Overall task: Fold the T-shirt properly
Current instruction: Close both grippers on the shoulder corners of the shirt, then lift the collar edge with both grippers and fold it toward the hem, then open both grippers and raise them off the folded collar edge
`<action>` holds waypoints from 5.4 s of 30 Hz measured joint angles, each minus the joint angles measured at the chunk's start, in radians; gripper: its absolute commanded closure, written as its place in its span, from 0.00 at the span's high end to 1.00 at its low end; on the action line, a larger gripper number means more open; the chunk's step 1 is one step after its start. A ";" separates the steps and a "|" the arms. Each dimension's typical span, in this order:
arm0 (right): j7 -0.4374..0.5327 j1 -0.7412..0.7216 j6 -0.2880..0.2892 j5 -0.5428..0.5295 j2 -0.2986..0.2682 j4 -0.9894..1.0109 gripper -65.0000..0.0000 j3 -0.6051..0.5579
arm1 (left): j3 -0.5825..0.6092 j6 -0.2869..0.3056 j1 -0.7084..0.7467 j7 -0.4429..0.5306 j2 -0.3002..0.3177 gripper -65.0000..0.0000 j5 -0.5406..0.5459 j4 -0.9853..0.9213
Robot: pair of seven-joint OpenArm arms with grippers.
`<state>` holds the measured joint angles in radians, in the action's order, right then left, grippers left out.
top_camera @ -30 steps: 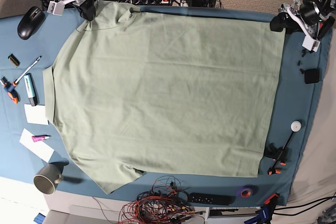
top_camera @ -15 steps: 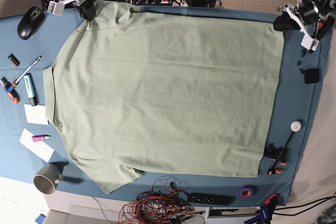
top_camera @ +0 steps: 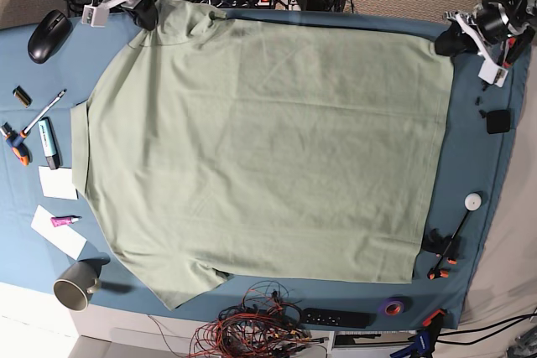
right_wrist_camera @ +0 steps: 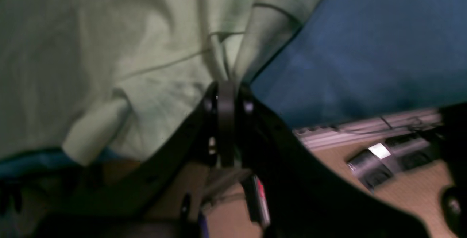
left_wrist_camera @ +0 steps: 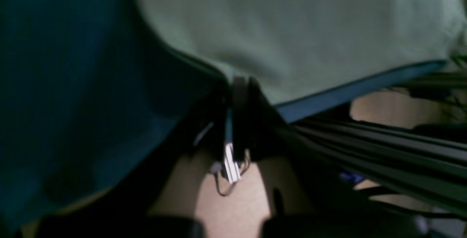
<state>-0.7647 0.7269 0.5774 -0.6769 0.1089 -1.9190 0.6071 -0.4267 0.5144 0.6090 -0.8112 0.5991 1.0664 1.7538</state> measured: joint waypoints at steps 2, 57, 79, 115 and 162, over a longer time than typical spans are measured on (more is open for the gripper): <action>-0.011 0.003 -0.001 0.011 0.000 -0.051 0.00 0.000 | 0.000 0.000 0.000 0.005 0.000 0.00 0.000 0.025; 0.170 -0.713 -0.129 0.352 -0.045 0.364 0.00 0.001 | 0.276 -0.159 -0.593 0.185 0.000 0.00 -0.348 -0.220; 0.193 -0.760 -0.129 0.427 -0.045 0.365 0.19 0.001 | 0.282 -0.149 -0.607 0.203 -0.003 0.46 -0.351 -0.247; 0.011 -0.688 -0.188 -0.056 0.024 0.401 0.54 0.408 | 0.242 -0.148 -0.607 0.138 0.152 0.59 -0.296 -0.244; -0.018 -0.686 -0.083 -0.031 0.018 0.406 0.00 0.407 | 0.232 -0.064 -0.635 -0.072 0.080 0.59 0.046 -0.554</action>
<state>-0.7822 0.0410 0.4946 -0.7078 0.1272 -1.5135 1.0142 -0.1951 0.4500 -0.0261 -0.8833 0.6788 1.1122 1.2003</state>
